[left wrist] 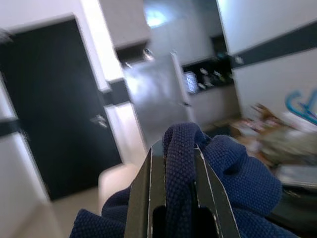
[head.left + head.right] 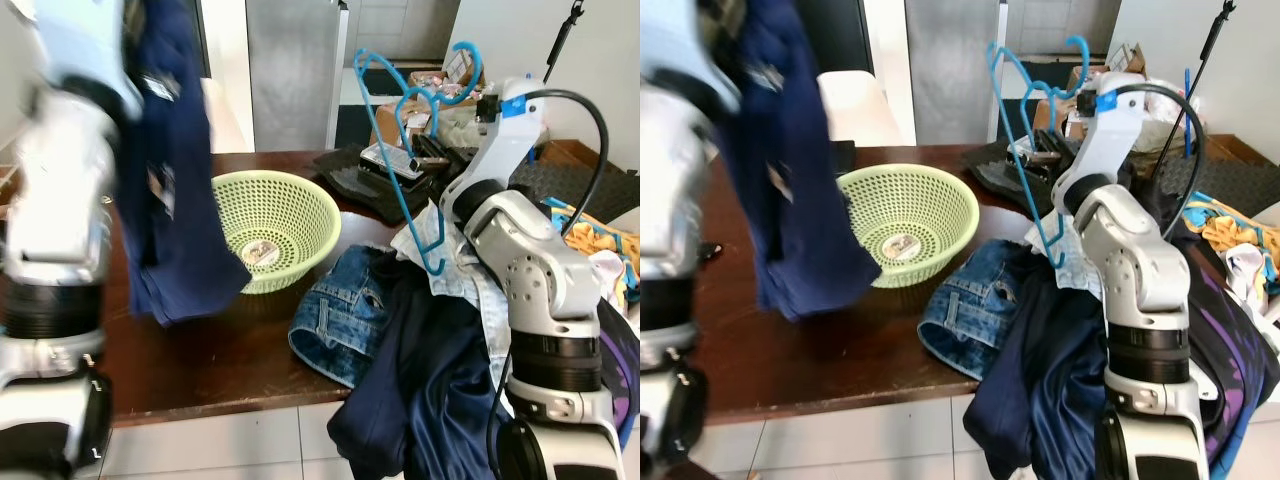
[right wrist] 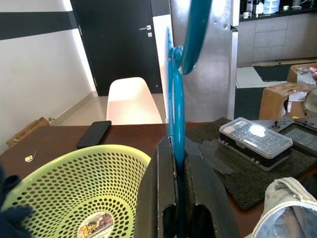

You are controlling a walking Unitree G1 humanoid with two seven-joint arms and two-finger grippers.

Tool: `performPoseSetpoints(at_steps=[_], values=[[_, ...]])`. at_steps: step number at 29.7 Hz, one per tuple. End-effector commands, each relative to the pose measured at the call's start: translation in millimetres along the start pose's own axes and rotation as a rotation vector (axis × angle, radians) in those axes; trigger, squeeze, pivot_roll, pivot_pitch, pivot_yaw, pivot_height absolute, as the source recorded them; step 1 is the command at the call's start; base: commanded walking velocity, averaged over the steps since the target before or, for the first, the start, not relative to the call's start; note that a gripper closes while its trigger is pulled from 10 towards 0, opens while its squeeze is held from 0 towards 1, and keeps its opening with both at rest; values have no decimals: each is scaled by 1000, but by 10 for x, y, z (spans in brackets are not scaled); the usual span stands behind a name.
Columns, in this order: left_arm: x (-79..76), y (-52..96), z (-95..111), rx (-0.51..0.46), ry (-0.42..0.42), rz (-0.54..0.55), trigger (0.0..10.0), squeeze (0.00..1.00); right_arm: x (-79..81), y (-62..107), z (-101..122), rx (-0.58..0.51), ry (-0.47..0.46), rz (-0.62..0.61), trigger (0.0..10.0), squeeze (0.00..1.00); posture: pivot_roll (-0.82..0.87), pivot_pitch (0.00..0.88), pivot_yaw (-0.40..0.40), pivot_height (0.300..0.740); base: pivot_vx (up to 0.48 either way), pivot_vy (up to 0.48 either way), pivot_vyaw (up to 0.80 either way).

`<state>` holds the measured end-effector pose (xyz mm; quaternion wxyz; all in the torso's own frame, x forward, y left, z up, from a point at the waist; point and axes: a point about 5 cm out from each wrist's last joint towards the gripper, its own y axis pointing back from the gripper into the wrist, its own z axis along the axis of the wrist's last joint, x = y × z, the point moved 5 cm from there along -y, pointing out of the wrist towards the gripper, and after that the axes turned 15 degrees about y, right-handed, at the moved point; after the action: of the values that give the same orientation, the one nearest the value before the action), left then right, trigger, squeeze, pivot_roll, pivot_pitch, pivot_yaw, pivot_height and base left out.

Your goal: Hang hanger

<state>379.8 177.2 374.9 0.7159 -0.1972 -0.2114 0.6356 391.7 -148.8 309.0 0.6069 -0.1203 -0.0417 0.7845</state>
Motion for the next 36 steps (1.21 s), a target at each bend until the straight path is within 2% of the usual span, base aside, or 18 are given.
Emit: performPoseSetpoints(at_steps=[1,6,7,8,9,10,11,13,14,15,19,20,24,25,29,33,35,36], values=[[-41,-22,110,-36,25,-18,0,0,-36,16,-22,-1,-12,-14,10000,0,66,38,-16,740,0,0,0],[-76,-1,10,6,111,-46,118,0,-24,11,-29,-1,-13,-9,10000,0,68,39,-15,740,0,0,0],[-34,28,-43,26,123,-18,4118,0,-21,10,-35,0,-13,-8,10000,0,68,39,-15,740,0,0,0],[-1,51,-78,39,128,5,4118,0,-20,9,-39,0,-13,-8,10000,0,68,39,-15,740,0,0,0],[43,82,-140,61,149,33,6275,0,-17,9,-47,2,-13,-7,10000,0,68,39,-15,740,0,0,0],[43,82,-140,61,149,33,6275,0,-17,9,-47,2,-13,-7,10000,0,68,39,-15,740,0,0,0],[66,115,-208,86,174,52,7412,0,-13,8,-51,3,-14,-4,10000,0,76,44,-20,740,0,0,0],[66,115,-208,86,174,52,7412,0,-13,8,-51,3,-14,-4,10000,0,76,44,-20,740,0,0,0],[58,151,-296,122,203,57,9647,0,-9,7,-54,4,-14,-1,10000,0,80,46,-23,740,0,0,0],[-2,202,-433,180,224,38,10000,0,-2,3,-56,5,-14,3,10000,0,82,45,-24,740,0,0,0],[-68,247,-532,223,240,11,10000,0,4,-1,-56,5,-14,6,10000,0,82,45,-24,740,0,0,0],[-164,290,-608,259,262,-31,10000,1000,9,-4,-57,5,-13,8,10000,0,81,48,-27,740,0,0,0],[-218,318,-623,269,275,-58,10000,1000,15,-3,-62,7,-12,11,10000,0,78,50,-26,740,0,0,0],[-45,303,-530,226,268,0,10000,1000,15,5,-75,11,-11,13,10000,0,78,50,-26,740,0,0,0],[54,294,-484,204,260,36,10000,1000,13,8,-78,13,-10,14,10000,0,78,50,-26,740,0,0,0],[702,363,-214,98,174,280,10000,1000,3,14,-85,14,-10,14,10000,0,83,54,-27,740,0,0,0],[702,363,-214,98,174,280,10000,1000,3,14,-85,14,-10,14,10000,0,83,54,-27,740,0,0,0],[911,447,-194,97,135,363,10000,1000,4,12,-89,15,-10,15,10000,0,89,55,-29,740,0,0,0]])
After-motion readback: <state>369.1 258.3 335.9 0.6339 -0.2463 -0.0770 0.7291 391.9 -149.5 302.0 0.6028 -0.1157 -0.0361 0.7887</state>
